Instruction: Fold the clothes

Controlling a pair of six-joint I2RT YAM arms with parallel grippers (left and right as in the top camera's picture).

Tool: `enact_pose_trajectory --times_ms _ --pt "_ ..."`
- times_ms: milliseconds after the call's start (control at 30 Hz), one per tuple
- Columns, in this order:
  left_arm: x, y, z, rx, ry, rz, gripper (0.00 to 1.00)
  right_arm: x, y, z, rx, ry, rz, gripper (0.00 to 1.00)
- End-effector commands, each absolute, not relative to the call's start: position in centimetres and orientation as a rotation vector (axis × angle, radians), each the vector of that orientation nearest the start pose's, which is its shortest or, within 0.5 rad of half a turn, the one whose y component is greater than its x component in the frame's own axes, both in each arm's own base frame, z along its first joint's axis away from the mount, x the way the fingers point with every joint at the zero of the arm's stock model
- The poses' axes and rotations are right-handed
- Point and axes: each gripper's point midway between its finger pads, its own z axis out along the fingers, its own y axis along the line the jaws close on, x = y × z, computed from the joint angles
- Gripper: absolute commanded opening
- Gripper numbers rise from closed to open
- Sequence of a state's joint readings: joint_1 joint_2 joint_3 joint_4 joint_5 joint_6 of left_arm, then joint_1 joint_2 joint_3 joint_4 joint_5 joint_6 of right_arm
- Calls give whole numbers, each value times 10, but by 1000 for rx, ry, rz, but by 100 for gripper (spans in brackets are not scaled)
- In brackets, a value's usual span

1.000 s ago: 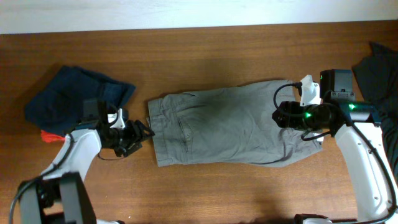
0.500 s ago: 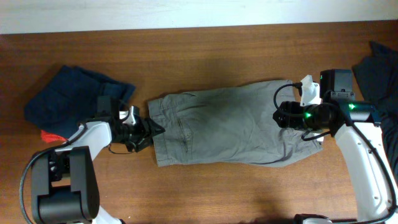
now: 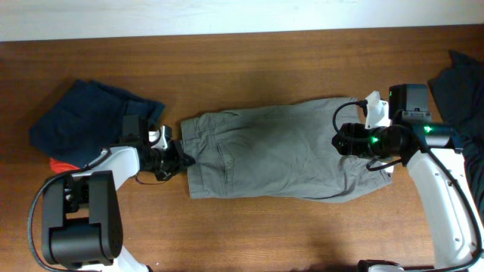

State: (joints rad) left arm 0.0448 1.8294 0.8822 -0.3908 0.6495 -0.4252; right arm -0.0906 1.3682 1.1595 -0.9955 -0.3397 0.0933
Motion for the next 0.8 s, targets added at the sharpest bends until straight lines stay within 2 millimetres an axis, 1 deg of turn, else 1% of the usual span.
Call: enact_pose_trajectory --times_ms 0,100,167,267,367,400,433,467,500,533,567,633,700,767 --pt "331 -83 4 -369 2880 -924 1 311 29 163 142 2728 451 66" --pt "331 -70 25 -275 2939 -811 1 312 28 163 141 2726 443 65" --pt "338 -57 46 -192 2956 -713 1 313 21 162 152 2728 386 66" --pt "356 -32 91 -66 2965 -503 1 315 15 161 163 2725 336 66" --pt "377 -15 144 42 2910 -320 1 318 15 162 165 2714 336 66" --pt "383 -12 158 57 2887 -284 1 318 15 162 165 2713 336 66" --pt "393 -9 182 95 2837 -230 1 318 15 162 164 2713 336 66" --pt "399 -10 197 124 2802 -205 1 318 15 162 164 2714 336 66" --pt "402 -10 209 132 2777 -186 1 318 14 162 165 2714 336 66" --pt "408 -15 227 166 2732 -173 1 318 14 162 165 2714 335 66" --pt "410 -20 236 194 2708 -170 1 318 14 162 165 2714 335 66" --pt "413 -30 242 228 2687 -170 1 318 14 162 166 2715 336 66" --pt "412 -45 241 277 2686 -176 1 317 14 162 166 2716 336 66" --pt "412 -66 232 344 2703 -190 1 316 14 161 168 2721 336 66"
